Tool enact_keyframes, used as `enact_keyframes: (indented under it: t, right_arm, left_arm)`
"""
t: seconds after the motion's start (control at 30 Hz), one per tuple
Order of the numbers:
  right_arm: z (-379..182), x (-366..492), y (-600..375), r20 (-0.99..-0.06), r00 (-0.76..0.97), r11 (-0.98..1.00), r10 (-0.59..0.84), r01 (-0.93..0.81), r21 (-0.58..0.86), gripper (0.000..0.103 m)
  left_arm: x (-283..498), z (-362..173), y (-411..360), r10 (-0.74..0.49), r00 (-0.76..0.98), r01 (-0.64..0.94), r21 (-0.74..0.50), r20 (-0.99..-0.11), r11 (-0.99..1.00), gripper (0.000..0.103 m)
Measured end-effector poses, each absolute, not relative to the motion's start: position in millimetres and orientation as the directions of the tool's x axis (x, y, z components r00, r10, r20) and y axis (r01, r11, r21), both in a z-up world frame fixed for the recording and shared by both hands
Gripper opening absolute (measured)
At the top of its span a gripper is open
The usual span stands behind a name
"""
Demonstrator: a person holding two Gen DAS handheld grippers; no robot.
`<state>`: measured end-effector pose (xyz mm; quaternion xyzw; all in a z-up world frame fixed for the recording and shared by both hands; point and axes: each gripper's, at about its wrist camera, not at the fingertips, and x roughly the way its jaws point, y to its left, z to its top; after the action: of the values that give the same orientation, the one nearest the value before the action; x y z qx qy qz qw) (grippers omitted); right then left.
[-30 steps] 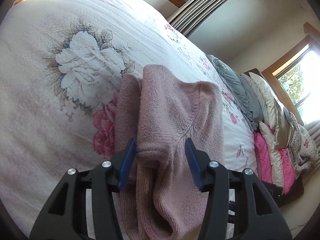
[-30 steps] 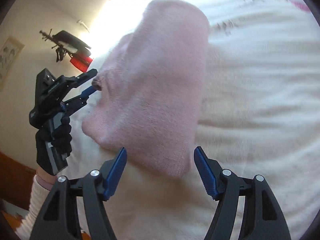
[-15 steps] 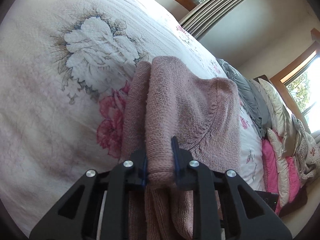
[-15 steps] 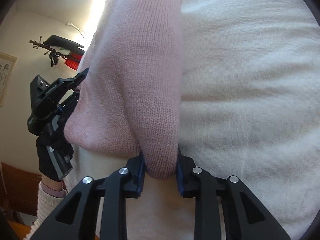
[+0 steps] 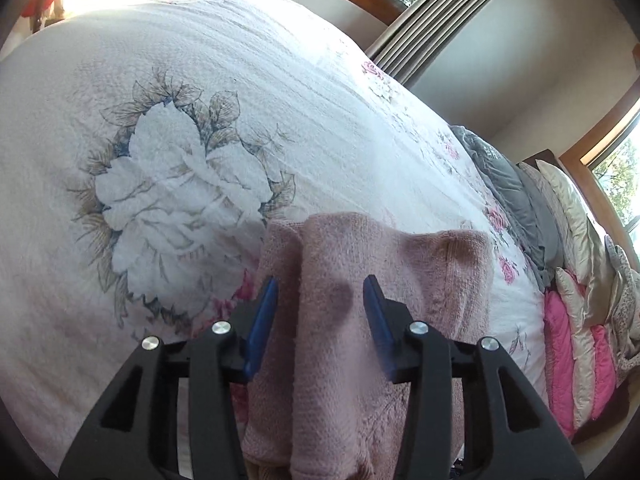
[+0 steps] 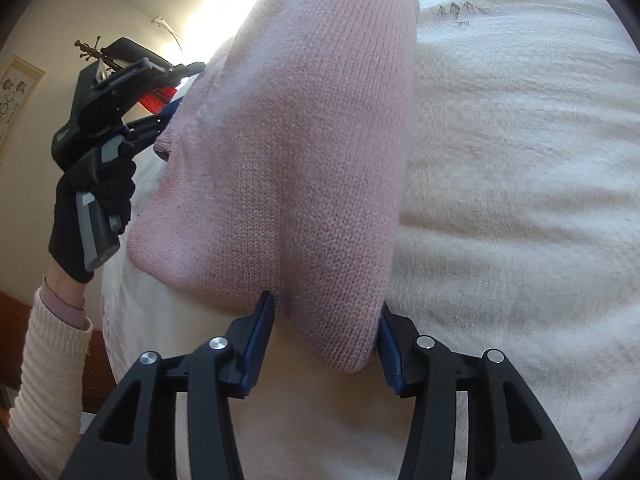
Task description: Fold small clothes
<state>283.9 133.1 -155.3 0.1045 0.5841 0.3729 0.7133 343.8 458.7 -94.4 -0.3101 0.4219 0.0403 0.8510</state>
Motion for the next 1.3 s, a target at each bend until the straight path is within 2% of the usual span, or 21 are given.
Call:
enact_keyframes:
  t: [0.03, 0.13, 0.23, 0.4, 0.5, 0.57, 0.63, 0.7, 0.87, 0.93, 1.0, 1.03, 1.07, 1.1, 1.13, 1.3]
  right_arm:
    - [-156, 284, 132, -0.753, 0.039, 0.699, 0.656, -0.409, 0.587, 0.05]
    - [-157, 284, 134, -0.748, 0.037, 0.694, 0.662, -0.407, 0.594, 0.05]
    - [-162, 287, 132, -0.751, 0.04, 0.693, 0.66, -0.419, 0.586, 0.05]
    - [-161, 289, 141, -0.767, 0.046, 0.703, 0.639, -0.439, 0.559, 0.05]
    - [-161, 289, 142, -0.774, 0.047, 0.707, 0.631, -0.444, 0.55, 0.05]
    - [-162, 288, 142, -0.771, 0.045, 0.706, 0.635, -0.438, 0.556, 0.05]
    - [-163, 287, 140, -0.765, 0.044, 0.703, 0.642, -0.432, 0.565, 0.05]
    - [-163, 286, 137, -0.762, 0.045, 0.702, 0.646, -0.425, 0.571, 0.05]
    - [-162, 282, 131, -0.761, 0.052, 0.707, 0.647, -0.416, 0.572, 0.051]
    - [-161, 280, 128, -0.766, 0.058, 0.714, 0.641, -0.411, 0.567, 0.051]
    - [-159, 278, 127, -0.768, 0.061, 0.718, 0.638, -0.407, 0.564, 0.052]
    - [-156, 277, 131, -0.77, 0.064, 0.721, 0.634, -0.407, 0.56, 0.052]
    - [-154, 277, 131, -0.774, 0.068, 0.725, 0.629, -0.411, 0.553, 0.053]
    - [-152, 276, 132, -0.779, 0.073, 0.728, 0.623, -0.418, 0.543, 0.053]
    - [-150, 276, 132, -0.782, 0.078, 0.73, 0.619, -0.424, 0.536, 0.053]
    - [-147, 275, 135, -0.781, 0.077, 0.725, 0.62, -0.436, 0.533, 0.054]
  left_arm:
    - [348, -97, 460, -0.2, 0.637, -0.34, -0.504, -0.745, 0.794, 0.022]
    - [350, -98, 461, -0.196, 0.654, -0.344, -0.518, -0.731, 0.783, 0.01]
    - [335, -102, 469, -0.167, 0.694, -0.378, -0.552, -0.7, 0.743, 0.009]
    - [326, -120, 481, -0.182, 0.684, -0.417, -0.583, -0.706, 0.697, 0.009]
    - [321, -108, 478, -0.207, 0.682, -0.398, -0.592, -0.702, 0.701, 0.014]
    - [309, -95, 474, -0.186, 0.673, -0.403, -0.566, -0.716, 0.719, 0.022]
    - [284, -83, 468, -0.174, 0.679, -0.386, -0.548, -0.713, 0.742, 0.023]
    - [254, -72, 454, -0.203, 0.693, -0.341, -0.562, -0.692, 0.753, 0.024]
    - [198, -64, 399, -0.29, 0.673, -0.238, -0.57, -0.681, 0.786, 0.038]
    - [191, -70, 381, -0.31, 0.653, -0.225, -0.567, -0.691, 0.793, 0.044]
    - [195, -81, 369, -0.283, 0.593, -0.255, -0.509, -0.754, 0.822, 0.045]
    - [199, -90, 368, -0.262, 0.567, -0.28, -0.482, -0.781, 0.831, 0.038]
    - [201, -97, 370, -0.277, 0.555, -0.288, -0.493, -0.785, 0.821, 0.015]
    - [203, -104, 373, -0.318, 0.547, -0.286, -0.53, -0.774, 0.799, 0.004]
    - [203, -109, 378, -0.345, 0.544, -0.292, -0.557, -0.765, 0.777, 0.006]
    - [187, -118, 401, -0.3, 0.56, -0.329, -0.54, -0.772, 0.775, 0.005]
